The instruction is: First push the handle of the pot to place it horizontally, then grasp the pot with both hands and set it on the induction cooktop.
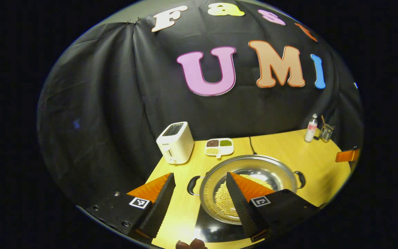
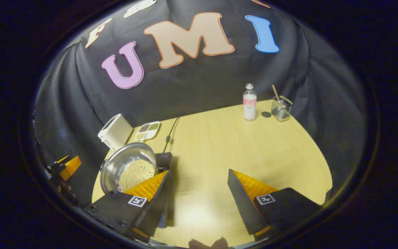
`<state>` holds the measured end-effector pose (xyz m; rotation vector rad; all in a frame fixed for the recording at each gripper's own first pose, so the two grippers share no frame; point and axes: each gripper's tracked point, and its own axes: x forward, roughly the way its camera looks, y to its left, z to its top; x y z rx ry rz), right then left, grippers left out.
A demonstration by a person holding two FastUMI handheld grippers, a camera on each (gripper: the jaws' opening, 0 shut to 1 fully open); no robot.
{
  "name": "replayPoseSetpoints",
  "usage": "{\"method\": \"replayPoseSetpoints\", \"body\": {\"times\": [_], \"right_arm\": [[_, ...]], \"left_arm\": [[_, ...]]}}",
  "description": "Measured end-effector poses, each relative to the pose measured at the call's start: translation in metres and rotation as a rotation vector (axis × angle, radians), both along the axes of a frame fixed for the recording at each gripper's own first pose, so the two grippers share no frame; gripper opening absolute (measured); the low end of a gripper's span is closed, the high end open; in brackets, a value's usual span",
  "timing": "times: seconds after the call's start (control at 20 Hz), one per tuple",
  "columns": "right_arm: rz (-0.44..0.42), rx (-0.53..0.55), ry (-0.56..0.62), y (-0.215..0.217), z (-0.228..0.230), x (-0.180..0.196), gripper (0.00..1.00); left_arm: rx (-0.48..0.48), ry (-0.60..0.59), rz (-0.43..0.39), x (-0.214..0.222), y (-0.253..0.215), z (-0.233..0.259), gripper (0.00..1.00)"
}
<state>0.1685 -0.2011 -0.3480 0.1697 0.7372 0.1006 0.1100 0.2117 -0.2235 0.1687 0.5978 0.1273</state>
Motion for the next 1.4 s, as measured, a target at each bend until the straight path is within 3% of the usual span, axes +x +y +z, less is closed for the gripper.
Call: {"method": "replayPoseSetpoints", "body": {"times": [0.35, 0.7, 0.85, 1.0, 1.05, 1.1, 1.4], "right_arm": [[0.01, 0.033, -0.22, -0.059, 0.075, -0.034, 0.98], [-0.023, 0.03, -0.373, -0.079, 0.127, -0.08, 0.98], [-0.037, 0.012, -0.432, -0.079, 0.15, -0.103, 0.98], [-0.025, -0.039, -0.515, -0.076, 0.175, -0.133, 0.98], [-0.026, -0.064, -0.536, -0.076, 0.18, -0.142, 0.92], [-0.029, -0.084, -0.543, -0.076, 0.182, -0.155, 0.92], [-0.058, -0.156, -0.582, -0.082, 0.197, -0.202, 0.92]], "left_arm": [[-0.173, -0.109, 0.044, -0.052, -0.08, 0.06, 0.9], [-0.092, -0.293, -0.143, -0.07, -0.137, 0.136, 0.9], [-0.111, -0.343, -0.214, -0.091, -0.16, 0.153, 0.92], [-0.145, -0.355, -0.241, -0.117, -0.165, 0.159, 0.9], [-0.154, -0.363, -0.244, -0.125, -0.164, 0.161, 0.9], [-0.166, -0.365, -0.243, -0.132, -0.162, 0.161, 0.9], [-0.251, -0.386, -0.167, -0.17, -0.131, 0.156, 0.91]]}}
